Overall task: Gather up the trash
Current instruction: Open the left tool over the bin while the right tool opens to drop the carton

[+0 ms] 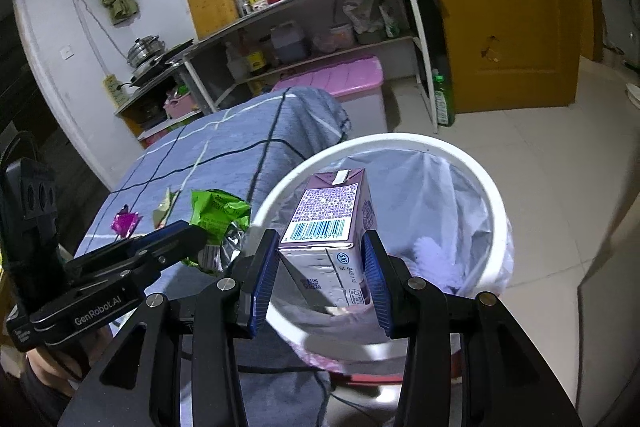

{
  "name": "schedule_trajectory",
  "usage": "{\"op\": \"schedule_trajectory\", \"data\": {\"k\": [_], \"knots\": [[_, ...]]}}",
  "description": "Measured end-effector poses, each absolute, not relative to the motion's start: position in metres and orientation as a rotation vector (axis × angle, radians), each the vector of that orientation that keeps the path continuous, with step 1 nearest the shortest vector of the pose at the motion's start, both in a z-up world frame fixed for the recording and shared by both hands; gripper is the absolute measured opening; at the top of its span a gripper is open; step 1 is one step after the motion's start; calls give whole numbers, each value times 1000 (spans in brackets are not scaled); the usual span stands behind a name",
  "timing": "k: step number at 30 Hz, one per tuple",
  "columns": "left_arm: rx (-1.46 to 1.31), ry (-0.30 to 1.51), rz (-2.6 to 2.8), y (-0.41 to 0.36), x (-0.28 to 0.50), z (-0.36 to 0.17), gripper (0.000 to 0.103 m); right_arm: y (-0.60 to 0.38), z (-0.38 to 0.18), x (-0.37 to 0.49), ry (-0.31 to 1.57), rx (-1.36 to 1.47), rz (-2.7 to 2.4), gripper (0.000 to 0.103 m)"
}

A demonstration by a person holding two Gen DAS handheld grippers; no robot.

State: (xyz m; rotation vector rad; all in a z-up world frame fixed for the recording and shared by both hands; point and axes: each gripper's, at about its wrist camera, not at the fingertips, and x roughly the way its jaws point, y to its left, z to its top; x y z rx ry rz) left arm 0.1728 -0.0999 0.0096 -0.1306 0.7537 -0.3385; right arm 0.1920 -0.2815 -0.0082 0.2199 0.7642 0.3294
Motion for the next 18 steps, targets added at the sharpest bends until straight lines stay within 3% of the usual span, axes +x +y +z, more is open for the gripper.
{"op": "schedule_trajectory", "data": {"k": [18], "knots": [[-102, 816, -391, -131, 200, -11, 32, -306, -30, 211, 826, 237, 297, 43]]}}
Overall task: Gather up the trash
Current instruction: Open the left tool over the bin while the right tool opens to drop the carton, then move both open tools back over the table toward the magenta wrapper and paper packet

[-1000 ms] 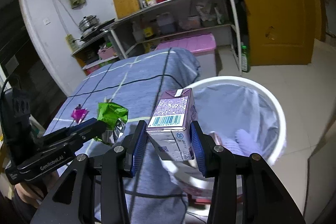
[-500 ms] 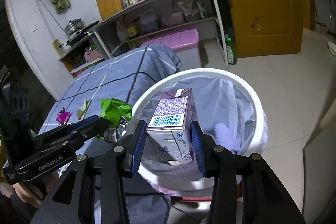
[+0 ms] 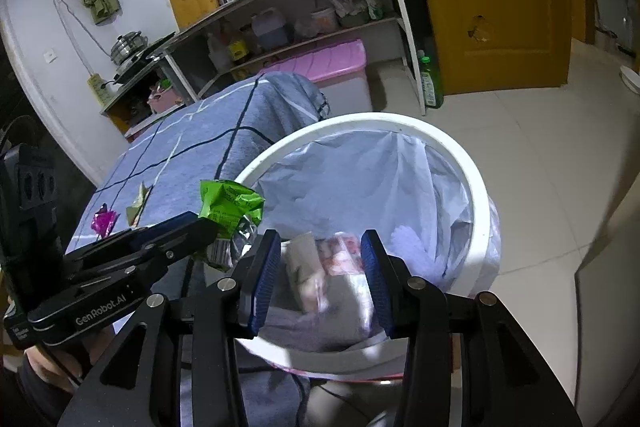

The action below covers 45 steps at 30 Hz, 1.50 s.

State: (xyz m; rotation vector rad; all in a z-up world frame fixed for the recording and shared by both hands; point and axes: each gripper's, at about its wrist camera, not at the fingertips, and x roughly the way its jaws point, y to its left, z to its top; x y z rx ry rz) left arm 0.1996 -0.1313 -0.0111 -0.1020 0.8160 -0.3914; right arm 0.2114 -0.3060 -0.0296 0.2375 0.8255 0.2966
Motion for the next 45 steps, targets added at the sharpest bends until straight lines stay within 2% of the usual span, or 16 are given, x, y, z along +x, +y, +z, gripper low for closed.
{"op": "schedule_trajectory", "data": {"k": [6, 10, 45], "knots": [[-106, 833, -395, -133, 203, -15, 34, -314, -32, 213, 838, 260, 288, 43], [-108, 835, -398, -132, 201, -16, 42, -317, -32, 213, 836, 266, 281, 43], [-170, 728, -298, -68, 140, 19, 42, -251, 4, 170, 762, 143, 423, 43]]}}
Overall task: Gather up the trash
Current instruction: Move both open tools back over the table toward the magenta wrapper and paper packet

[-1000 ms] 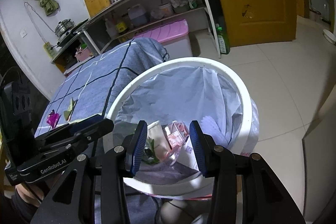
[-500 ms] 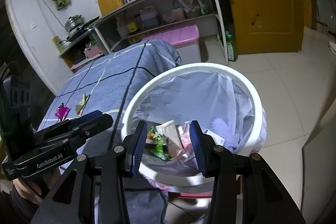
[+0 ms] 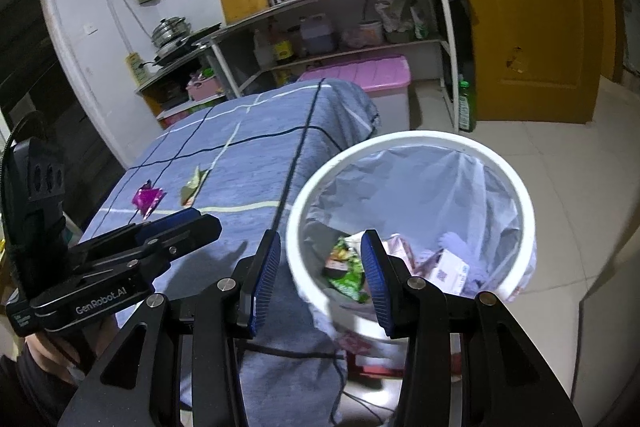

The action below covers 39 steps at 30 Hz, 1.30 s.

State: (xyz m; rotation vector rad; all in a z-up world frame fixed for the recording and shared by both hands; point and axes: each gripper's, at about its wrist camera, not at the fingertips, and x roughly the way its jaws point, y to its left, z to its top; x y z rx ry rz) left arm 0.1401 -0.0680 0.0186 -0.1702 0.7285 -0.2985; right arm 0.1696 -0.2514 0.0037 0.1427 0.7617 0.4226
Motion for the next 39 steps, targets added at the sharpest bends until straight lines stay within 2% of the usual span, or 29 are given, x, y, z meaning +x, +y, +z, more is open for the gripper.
{"op": "schedule_trajectory", "data": {"k": [24, 32, 39], "knots": [[-235, 701, -62, 29, 104, 8, 42, -155, 0, 167, 798, 54, 644, 43], [-279, 682, 56, 79, 97, 6, 49, -119, -4, 182, 829, 35, 693, 44], [-306, 674, 132, 115, 99, 1, 50, -92, -11, 197, 860, 29, 714, 45]]}}
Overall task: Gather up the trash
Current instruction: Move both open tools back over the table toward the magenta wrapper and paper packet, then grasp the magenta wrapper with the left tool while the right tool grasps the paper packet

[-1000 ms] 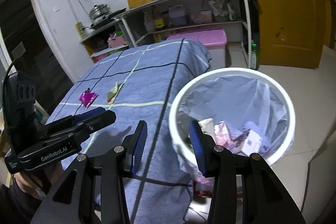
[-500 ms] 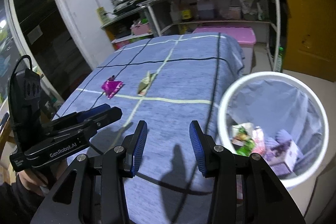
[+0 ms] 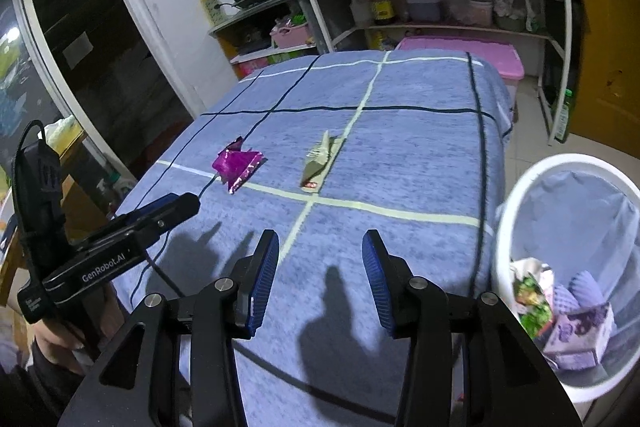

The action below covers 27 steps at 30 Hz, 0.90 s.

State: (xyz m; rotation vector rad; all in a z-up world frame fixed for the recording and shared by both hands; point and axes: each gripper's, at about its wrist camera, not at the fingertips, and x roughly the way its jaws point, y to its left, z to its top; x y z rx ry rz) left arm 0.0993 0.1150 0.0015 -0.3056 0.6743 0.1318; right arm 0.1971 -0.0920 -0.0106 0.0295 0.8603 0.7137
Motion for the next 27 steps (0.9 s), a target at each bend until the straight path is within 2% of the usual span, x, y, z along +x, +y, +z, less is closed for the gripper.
{"op": "schedule_trajectory", "data": {"k": [4, 8, 27], "knots": [[-313, 675, 159, 132, 106, -1, 52, -76, -13, 205, 873, 17, 719, 45], [-319, 678, 183, 148, 116, -5, 54, -63, -17, 215, 886, 15, 719, 50], [-308, 749, 180, 183, 169, -31, 62, -13, -44, 267, 956, -5, 704, 51]]}}
